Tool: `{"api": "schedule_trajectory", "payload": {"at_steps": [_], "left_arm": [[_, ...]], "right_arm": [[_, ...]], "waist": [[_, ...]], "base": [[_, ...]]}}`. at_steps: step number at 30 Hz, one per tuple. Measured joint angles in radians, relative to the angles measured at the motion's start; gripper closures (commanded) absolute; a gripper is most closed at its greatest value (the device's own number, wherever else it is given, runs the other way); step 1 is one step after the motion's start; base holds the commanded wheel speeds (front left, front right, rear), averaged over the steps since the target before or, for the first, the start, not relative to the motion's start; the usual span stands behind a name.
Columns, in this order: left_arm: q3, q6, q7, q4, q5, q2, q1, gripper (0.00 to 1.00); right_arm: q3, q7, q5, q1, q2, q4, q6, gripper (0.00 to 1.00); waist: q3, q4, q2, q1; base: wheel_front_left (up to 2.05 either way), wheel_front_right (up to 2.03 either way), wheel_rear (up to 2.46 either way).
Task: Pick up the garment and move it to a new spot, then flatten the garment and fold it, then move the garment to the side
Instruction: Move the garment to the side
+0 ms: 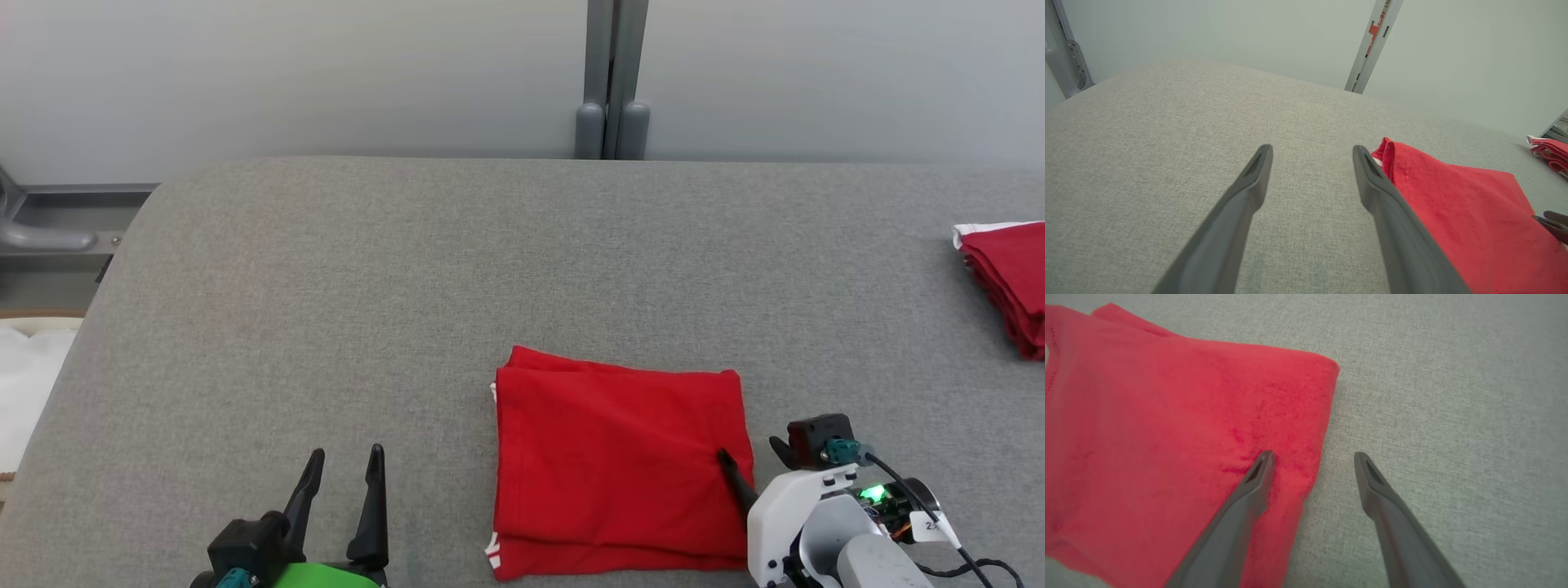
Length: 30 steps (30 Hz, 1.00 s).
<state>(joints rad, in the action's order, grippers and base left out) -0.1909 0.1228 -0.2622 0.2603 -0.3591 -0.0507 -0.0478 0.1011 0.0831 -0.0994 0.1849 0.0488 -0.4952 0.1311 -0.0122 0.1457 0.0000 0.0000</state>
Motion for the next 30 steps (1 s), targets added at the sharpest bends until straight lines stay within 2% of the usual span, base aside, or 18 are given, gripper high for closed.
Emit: {"api": "schedule_trajectory", "payload": {"at_steps": [12,13,15,16,17,18,24,30], "left_arm": [[-0.009,-0.004,0.000,0.001,-0.008,0.000,0.017,0.00],[-0.010,-0.007,0.000,0.000,-0.009,0.000,0.020,0.00],[-0.013,-0.008,0.000,-0.001,-0.010,0.000,0.023,0.00],[-0.014,-0.008,0.000,-0.002,-0.011,0.000,0.024,0.00],[-0.015,-0.009,0.000,-0.003,-0.012,0.000,0.024,0.00],[-0.014,-0.009,0.000,-0.005,-0.013,0.000,0.025,0.00],[-0.019,-0.012,0.000,-0.022,-0.014,0.000,0.039,0.00],[-0.022,-0.013,0.000,-0.040,-0.008,0.000,0.057,0.00]], "right_arm": [[0.059,0.063,-0.061,0.077,0.005,-0.103,-0.001,0.00],[0.066,0.065,-0.065,0.085,0.005,-0.109,-0.001,0.33],[0.080,0.067,-0.071,0.103,0.005,-0.120,-0.001,0.73],[0.086,0.066,-0.076,0.111,0.004,-0.124,-0.001,0.82],[0.093,0.066,-0.083,0.120,0.004,-0.127,-0.001,0.95],[0.100,0.066,-0.090,0.130,0.003,-0.131,-0.001,1.00],[0.097,0.043,-0.099,0.184,-0.003,-0.143,0.001,1.00],[0.032,0.031,-0.027,0.244,-0.001,-0.126,0.001,1.00]], "waist": [[-0.043,0.037,0.0000,0.0000],[-0.045,0.035,0.0000,0.0000],[-0.050,0.030,0.0000,0.0000],[-0.052,0.027,0.0000,0.0000],[-0.054,0.023,0.0000,0.0000],[-0.056,0.019,0.0000,0.0000],[-0.071,-0.024,0.0000,0.0000],[-0.090,-0.098,0.0000,0.0000]], "base": [[0.00,0.00,0.00],[0.00,0.00,0.00],[0.00,0.00,0.00],[0.00,0.00,0.00],[0.00,0.00,0.00],[0.00,0.00,0.00],[0.00,0.00,0.00],[0.00,0.00,0.00]]}}
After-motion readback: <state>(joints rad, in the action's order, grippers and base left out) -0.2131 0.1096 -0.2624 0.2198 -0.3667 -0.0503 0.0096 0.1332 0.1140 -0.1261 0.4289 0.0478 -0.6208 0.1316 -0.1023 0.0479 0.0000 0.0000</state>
